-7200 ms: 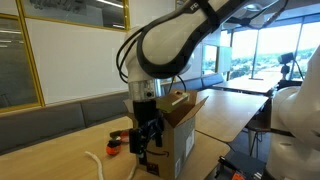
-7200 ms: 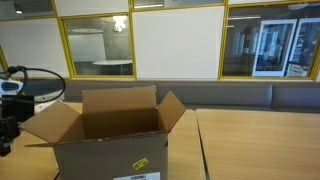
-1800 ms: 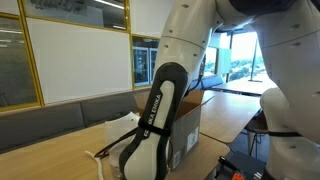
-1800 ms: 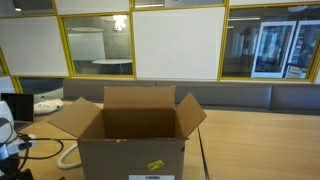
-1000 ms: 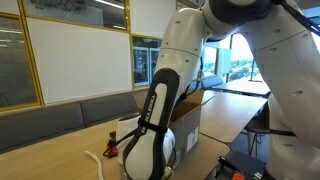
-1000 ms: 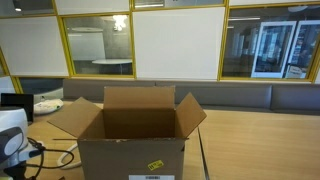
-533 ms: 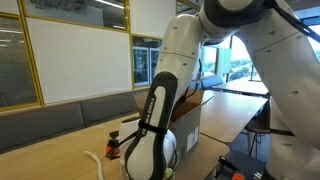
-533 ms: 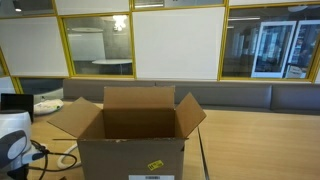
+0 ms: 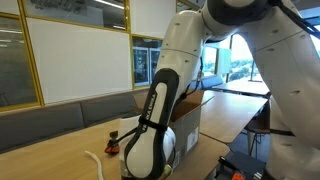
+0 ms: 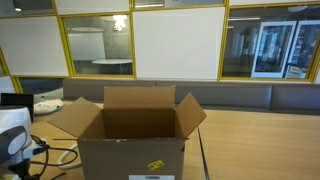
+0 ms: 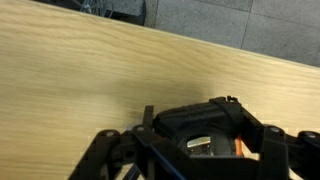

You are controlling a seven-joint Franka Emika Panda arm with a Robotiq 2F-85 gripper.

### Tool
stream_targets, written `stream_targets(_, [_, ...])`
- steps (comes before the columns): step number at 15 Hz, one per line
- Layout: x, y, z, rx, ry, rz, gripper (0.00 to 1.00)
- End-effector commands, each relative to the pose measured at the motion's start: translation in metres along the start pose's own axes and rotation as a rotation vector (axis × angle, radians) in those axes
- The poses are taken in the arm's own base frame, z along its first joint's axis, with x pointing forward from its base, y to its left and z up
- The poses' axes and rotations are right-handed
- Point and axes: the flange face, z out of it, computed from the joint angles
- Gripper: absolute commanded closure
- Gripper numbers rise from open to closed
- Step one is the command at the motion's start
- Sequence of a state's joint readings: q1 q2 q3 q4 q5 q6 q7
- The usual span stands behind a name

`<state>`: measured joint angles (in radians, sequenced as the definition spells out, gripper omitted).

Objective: Put the objects on the left inside the box

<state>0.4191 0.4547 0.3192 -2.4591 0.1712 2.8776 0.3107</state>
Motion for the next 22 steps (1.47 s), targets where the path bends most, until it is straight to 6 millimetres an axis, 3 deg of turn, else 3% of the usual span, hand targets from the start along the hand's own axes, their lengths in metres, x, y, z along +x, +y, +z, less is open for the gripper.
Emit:
stream_targets(1, [-0.005, -0.008, -0.052, -0.022, 0.114, -0.019, 0.45])
stream_targets(10, [-0.022, -0.037, -0.198, -0.153, 0.446, -0.042, 0.45])
stream_targets(15, [-0.042, -0.059, -0.262, -0.273, 0.598, -0.018, 0.45])
stream_targets(18, [-0.056, -0.060, -0.295, -0.351, 0.666, 0.015, 0.45])
stream_targets(22, [-0.066, -0.043, -0.339, -0.428, 0.759, 0.092, 0.45])
